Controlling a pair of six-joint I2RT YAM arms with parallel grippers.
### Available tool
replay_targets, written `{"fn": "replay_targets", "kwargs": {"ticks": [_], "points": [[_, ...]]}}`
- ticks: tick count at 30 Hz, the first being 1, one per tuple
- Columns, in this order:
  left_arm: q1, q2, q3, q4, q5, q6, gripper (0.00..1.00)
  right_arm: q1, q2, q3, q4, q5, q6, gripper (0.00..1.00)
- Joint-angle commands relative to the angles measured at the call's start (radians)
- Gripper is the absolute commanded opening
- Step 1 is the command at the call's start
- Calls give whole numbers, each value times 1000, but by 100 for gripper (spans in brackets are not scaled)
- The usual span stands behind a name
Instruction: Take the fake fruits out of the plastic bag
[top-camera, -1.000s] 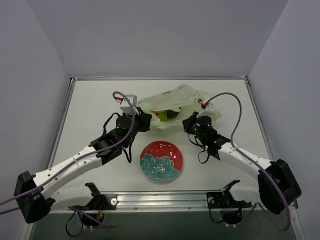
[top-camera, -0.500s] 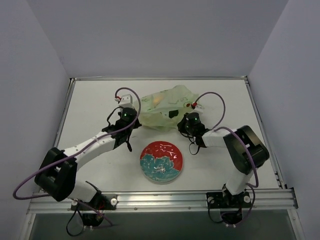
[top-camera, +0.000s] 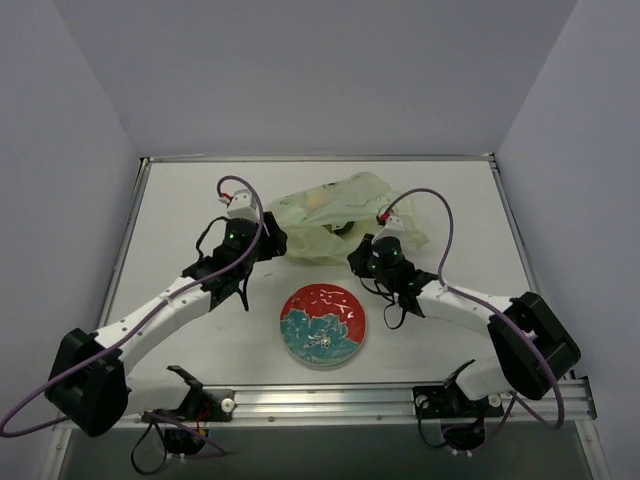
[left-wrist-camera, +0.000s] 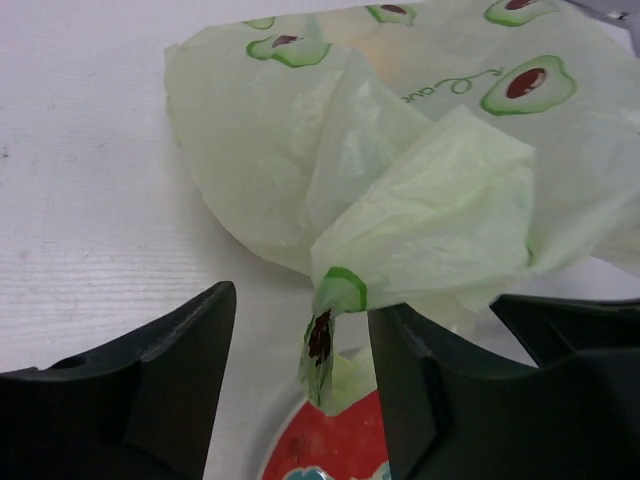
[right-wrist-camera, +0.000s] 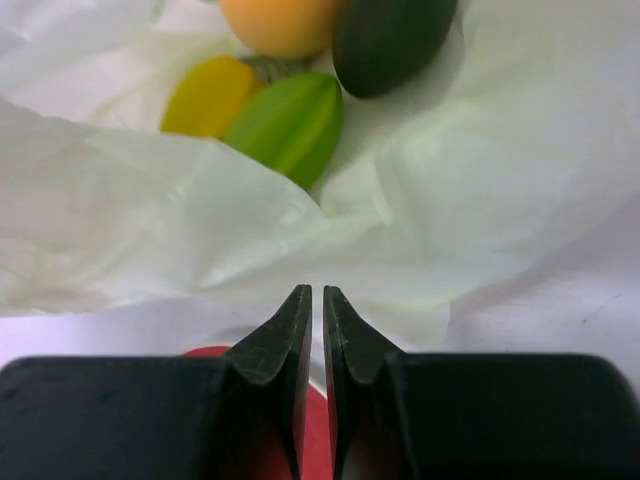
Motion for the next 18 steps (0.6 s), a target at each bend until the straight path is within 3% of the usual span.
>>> {"fn": "replay_targets", "kwargs": {"ticks": [1, 5, 10, 14, 15, 18], "points": [[-61, -154, 10, -155, 13, -17, 54, -6, -97, 24, -108, 78, -41, 6], [-159, -314, 28, -399, -86, -87, 52, -9, -59, 67, -120, 84, -48, 3], [-271, -418, 0, -484, -54, -187, 26, -3, -3, 90, -87, 76, -34, 2], [-449, -333, 67, -439, -153, -219, 17, 7, -14, 84, -74, 70, -21, 1], [-534, -304, 97, -427, -184, -211, 17, 10, -28, 83, -76, 72, -26, 1], [-638, -172, 210, -395, -298, -159, 20, 11, -58, 87, -103, 79, -34, 1]]}}
